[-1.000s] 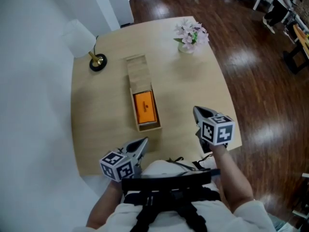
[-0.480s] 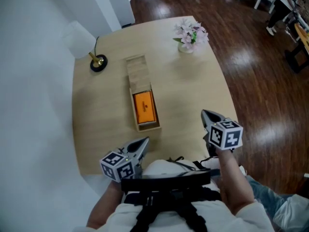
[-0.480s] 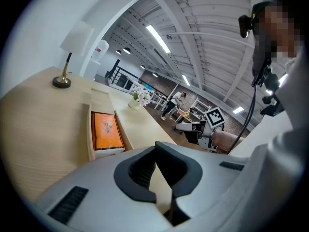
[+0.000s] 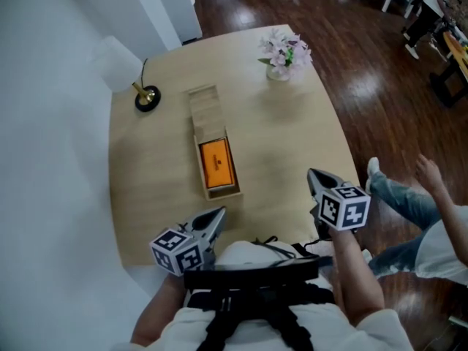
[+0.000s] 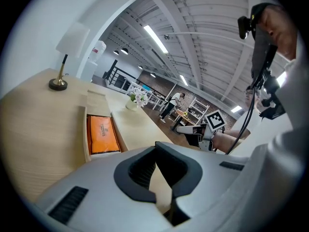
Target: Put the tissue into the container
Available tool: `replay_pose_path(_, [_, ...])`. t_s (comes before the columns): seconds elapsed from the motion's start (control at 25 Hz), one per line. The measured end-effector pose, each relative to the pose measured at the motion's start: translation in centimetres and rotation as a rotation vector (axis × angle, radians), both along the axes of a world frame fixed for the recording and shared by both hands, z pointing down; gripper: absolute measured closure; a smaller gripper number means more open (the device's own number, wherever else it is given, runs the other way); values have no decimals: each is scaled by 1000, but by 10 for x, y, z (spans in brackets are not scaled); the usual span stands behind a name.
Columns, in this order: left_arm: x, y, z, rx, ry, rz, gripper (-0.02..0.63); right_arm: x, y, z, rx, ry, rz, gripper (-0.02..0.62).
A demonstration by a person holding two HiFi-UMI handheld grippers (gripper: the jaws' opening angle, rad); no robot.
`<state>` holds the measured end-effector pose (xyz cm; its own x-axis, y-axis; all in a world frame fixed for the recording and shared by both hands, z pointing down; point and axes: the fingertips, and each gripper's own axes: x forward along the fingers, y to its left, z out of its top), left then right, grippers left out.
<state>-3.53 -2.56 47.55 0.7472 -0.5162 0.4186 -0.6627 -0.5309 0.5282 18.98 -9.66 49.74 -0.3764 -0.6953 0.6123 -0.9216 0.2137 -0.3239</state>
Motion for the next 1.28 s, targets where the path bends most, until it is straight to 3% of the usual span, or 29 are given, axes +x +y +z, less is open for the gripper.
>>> replay_pose_path(1.28, [-2,13,1,-3,-1,13,604,-14,16,3,-13,78,-76,592])
